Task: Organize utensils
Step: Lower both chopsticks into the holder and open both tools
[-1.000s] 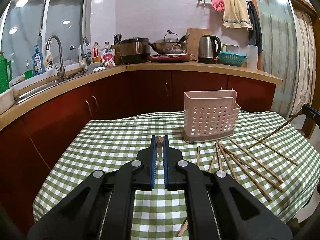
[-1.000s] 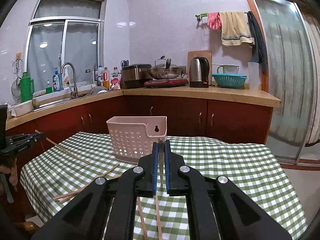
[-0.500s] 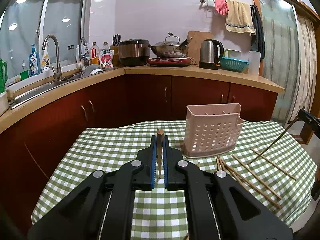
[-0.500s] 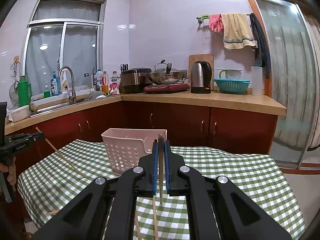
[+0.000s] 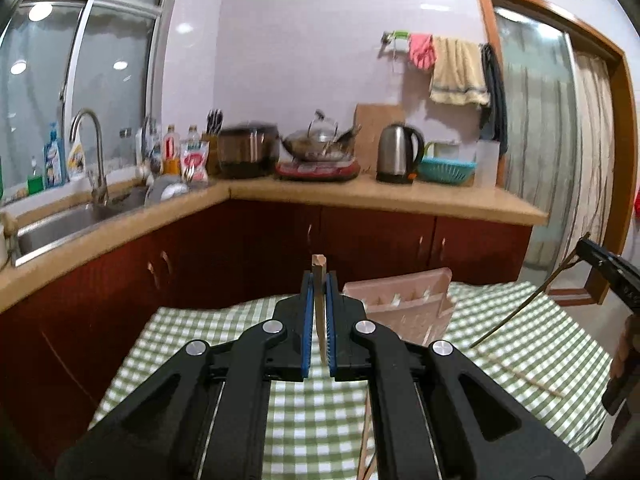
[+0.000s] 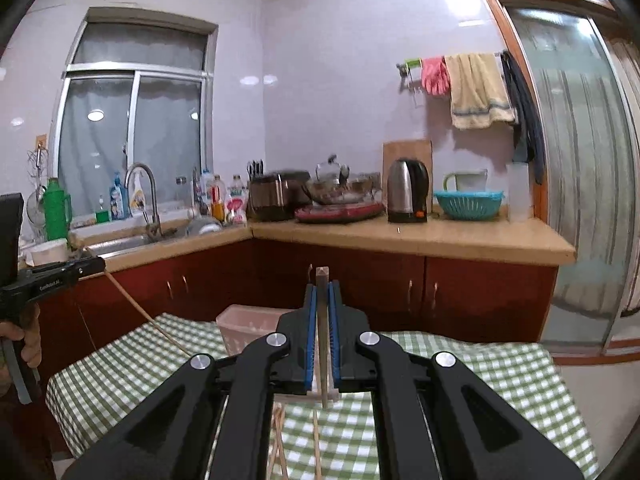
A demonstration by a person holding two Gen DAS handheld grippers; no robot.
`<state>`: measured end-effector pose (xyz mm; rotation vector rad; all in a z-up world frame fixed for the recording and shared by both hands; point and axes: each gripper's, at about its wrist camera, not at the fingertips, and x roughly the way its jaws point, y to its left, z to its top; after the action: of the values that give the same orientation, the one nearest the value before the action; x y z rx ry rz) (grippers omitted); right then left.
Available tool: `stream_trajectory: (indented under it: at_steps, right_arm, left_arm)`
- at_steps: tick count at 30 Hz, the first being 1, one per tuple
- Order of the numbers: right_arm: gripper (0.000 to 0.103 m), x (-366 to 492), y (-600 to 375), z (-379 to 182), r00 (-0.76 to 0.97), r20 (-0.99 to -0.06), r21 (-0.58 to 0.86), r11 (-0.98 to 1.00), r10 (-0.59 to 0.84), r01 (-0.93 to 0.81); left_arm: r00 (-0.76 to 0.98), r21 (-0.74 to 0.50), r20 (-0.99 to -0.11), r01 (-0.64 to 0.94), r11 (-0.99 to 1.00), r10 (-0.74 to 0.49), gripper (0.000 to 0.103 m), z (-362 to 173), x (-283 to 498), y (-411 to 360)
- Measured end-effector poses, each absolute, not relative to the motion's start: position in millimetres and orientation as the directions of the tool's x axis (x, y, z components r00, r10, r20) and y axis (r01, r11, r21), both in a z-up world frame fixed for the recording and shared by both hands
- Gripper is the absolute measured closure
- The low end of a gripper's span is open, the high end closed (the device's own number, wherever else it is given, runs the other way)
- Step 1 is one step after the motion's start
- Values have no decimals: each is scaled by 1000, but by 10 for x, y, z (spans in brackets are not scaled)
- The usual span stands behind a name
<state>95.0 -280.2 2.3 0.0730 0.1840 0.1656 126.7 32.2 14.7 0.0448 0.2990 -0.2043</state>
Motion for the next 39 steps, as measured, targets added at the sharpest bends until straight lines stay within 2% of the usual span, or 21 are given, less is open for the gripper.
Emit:
stream_trajectory:
  at_steps: [7, 15, 35, 37, 39]
  right_arm:
    - [96, 1098, -2799, 340, 977, -79, 83, 978, 197, -190]
    - [96, 1378, -2744, 421, 974, -47, 91, 972, 222, -217]
    - [96, 1961, -2734, -298, 941, -236, 190, 961, 244, -202]
    - [93, 1975, -2746, -319, 941, -238, 197, 961, 241, -196]
    - [81, 1973, -2750, -324, 943, -240, 192, 963, 231, -188]
  left_arm:
    - [951, -1, -203, 238, 971, -233, 97, 526, 1326, 113]
    - [954, -21, -167, 248, 969, -248, 97, 656, 1527, -171]
    - [888, -99, -394, 217, 971, -239, 96, -343, 2271, -289]
    - [887, -101, -395, 216, 971, -239, 89, -357, 2272, -271]
    - [891, -94, -391, 211, 973, -231, 80, -364, 2256, -250]
